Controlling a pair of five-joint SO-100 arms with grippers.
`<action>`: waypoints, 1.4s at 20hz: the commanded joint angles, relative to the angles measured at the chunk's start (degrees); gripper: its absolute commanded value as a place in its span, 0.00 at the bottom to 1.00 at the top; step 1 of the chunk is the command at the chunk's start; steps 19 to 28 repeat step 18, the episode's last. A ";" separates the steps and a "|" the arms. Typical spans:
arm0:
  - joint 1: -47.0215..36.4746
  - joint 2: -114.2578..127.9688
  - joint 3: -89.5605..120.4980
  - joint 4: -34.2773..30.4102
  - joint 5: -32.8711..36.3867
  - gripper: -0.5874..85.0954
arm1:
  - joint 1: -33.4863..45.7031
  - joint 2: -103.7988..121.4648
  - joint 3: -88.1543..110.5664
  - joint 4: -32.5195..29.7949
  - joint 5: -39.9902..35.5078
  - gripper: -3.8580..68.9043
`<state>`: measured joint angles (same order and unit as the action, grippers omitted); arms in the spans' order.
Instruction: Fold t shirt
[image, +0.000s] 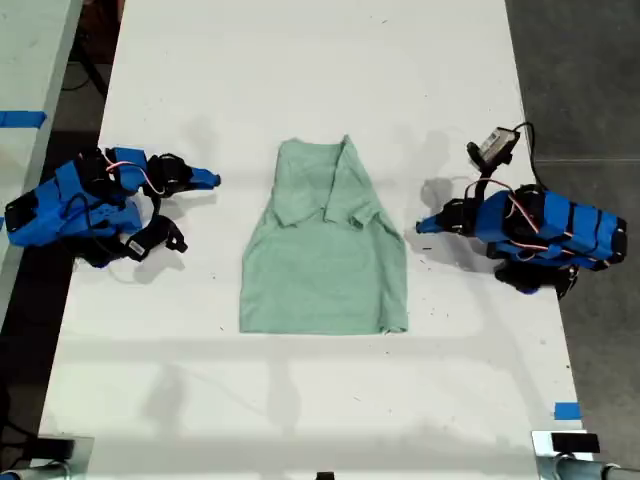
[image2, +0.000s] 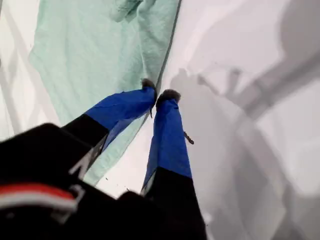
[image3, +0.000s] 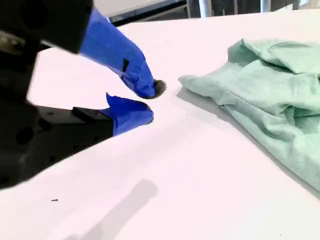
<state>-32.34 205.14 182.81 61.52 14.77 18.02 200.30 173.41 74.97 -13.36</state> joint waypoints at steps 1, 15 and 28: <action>0.97 0.35 0.62 -0.79 0.44 0.05 | 0.35 0.26 4.92 0.62 -0.18 0.12; 1.32 0.35 0.70 -0.79 0.09 0.01 | -1.67 0.26 4.92 0.62 1.58 0.08; 1.32 0.35 0.70 -0.79 0.09 0.01 | -1.67 0.26 4.92 0.62 1.58 0.08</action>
